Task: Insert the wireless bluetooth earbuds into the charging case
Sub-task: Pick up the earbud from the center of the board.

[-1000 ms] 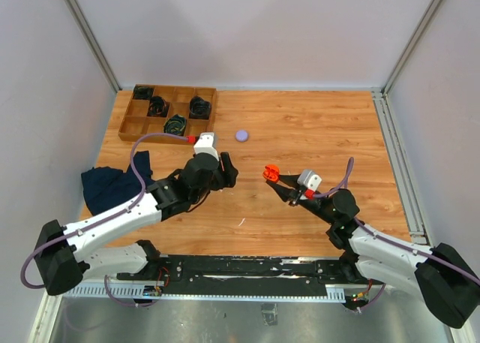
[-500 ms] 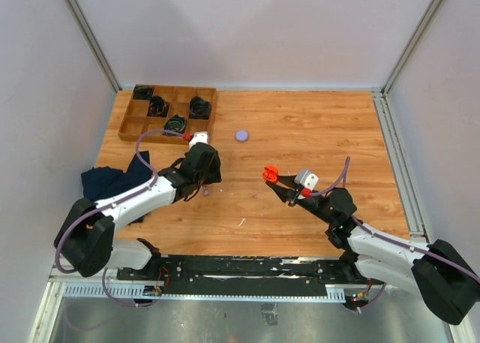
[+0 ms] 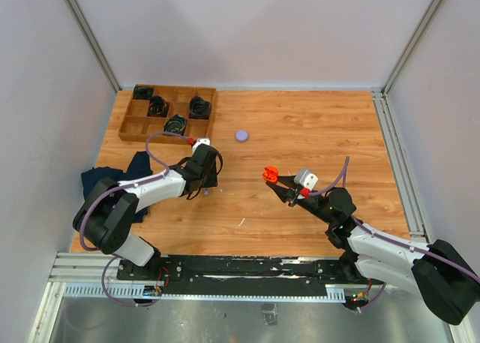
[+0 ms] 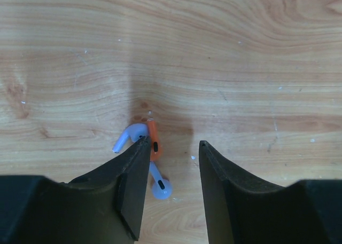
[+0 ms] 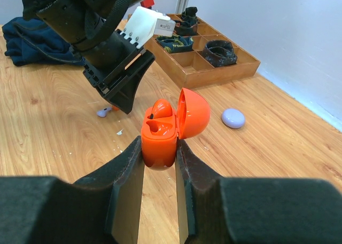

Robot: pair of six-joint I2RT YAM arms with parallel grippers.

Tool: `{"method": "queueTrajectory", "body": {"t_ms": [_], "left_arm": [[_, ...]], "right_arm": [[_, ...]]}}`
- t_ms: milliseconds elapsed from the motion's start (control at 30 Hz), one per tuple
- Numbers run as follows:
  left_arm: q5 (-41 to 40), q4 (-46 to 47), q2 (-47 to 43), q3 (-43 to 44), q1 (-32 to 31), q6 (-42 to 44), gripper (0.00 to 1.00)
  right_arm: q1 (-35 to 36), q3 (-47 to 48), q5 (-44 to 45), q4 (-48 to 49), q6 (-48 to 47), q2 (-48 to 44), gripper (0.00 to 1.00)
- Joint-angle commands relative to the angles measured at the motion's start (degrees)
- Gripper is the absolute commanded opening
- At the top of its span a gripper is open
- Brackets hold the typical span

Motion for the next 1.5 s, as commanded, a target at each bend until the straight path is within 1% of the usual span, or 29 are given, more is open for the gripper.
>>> {"method": "queueTrajectory", "body": {"t_ms": [0,300,467,567,633,867,1200,1367,1467], "left_arm": [[-1.74,1.02,1.44,0.27,0.75,0.71,0.46],[0.16,1.35,5.0,1.36,0.76,2.79,0.39],[2.38,0.81,6.53,2.65,0.76,5.11,0.3],[5.17,0.32,7.4,3.42,0.69,7.03,0.24],[7.28,-0.09,7.8,3.89,0.6,8.16,0.22],[12.22,-1.95,8.08,4.32,-1.38,10.18,0.21],[14.07,-5.24,4.43,3.42,-2.23,10.21,0.23],[12.96,-7.71,0.34,3.91,-2.23,8.89,0.24],[9.56,-9.42,-2.6,4.75,-2.23,5.35,0.25]], "right_arm": [[0.81,0.39,0.66,1.3,-0.77,-0.29,0.1],[0.86,0.43,0.66,1.26,-0.85,0.12,0.1],[0.85,0.43,0.75,1.1,-0.86,0.02,0.1],[0.86,0.49,0.88,0.93,-1.03,-0.2,0.1],[0.86,0.43,0.92,0.84,-1.07,-0.29,0.1],[0.86,0.44,1.01,0.63,-1.21,-0.38,0.1],[0.86,0.61,1.01,-0.03,-1.39,-0.57,0.1],[0.83,0.61,1.09,-0.14,-1.47,-0.64,0.1],[0.86,0.69,1.1,-0.24,-1.48,-0.52,0.1]]}}
